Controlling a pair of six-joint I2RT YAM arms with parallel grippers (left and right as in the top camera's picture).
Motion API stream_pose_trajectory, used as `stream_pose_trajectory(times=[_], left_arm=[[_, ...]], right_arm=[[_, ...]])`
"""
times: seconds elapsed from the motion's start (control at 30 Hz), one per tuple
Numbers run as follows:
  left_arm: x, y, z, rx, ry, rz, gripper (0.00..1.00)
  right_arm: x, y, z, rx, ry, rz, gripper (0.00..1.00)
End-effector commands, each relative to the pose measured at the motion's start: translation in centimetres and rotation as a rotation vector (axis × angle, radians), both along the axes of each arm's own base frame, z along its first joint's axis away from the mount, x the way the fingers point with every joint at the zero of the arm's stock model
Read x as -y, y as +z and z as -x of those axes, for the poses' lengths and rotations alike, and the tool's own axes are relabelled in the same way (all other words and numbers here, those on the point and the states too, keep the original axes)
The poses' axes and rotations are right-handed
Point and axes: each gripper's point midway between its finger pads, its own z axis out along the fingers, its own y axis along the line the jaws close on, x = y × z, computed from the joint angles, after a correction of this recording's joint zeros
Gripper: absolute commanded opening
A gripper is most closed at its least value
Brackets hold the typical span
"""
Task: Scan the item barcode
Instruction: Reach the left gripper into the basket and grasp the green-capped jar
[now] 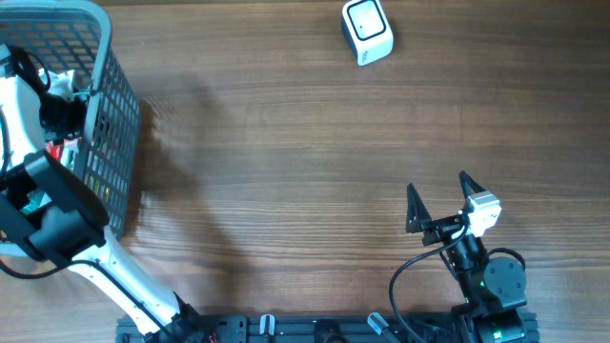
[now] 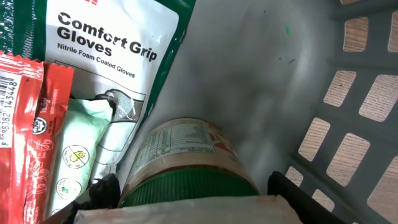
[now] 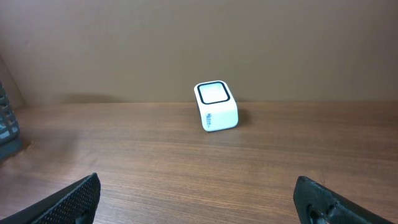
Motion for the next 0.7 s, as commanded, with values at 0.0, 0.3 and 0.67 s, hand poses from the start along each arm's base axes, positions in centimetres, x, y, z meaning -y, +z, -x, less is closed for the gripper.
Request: stream_pose_trajectory(times=[0.0, 0.3, 0.67], left_arm=[[0.1, -0.8, 0.2, -0.010, -0.001, 0.024, 0.60], [0.6, -1.9, 0.9, -0.035, 0.002, 0.039, 0.69], [-0.1, 1.3, -0.2, 0.042, 0.006, -0.006, 0.52]], right_arm=[[0.0, 0.1, 0.0, 0.007, 0.003, 0.010, 1.00], [0.0, 0.1, 0.0, 0.007, 0.003, 0.011, 1.00], [0.0, 0.1, 0.0, 0.007, 0.003, 0.011, 1.00]])
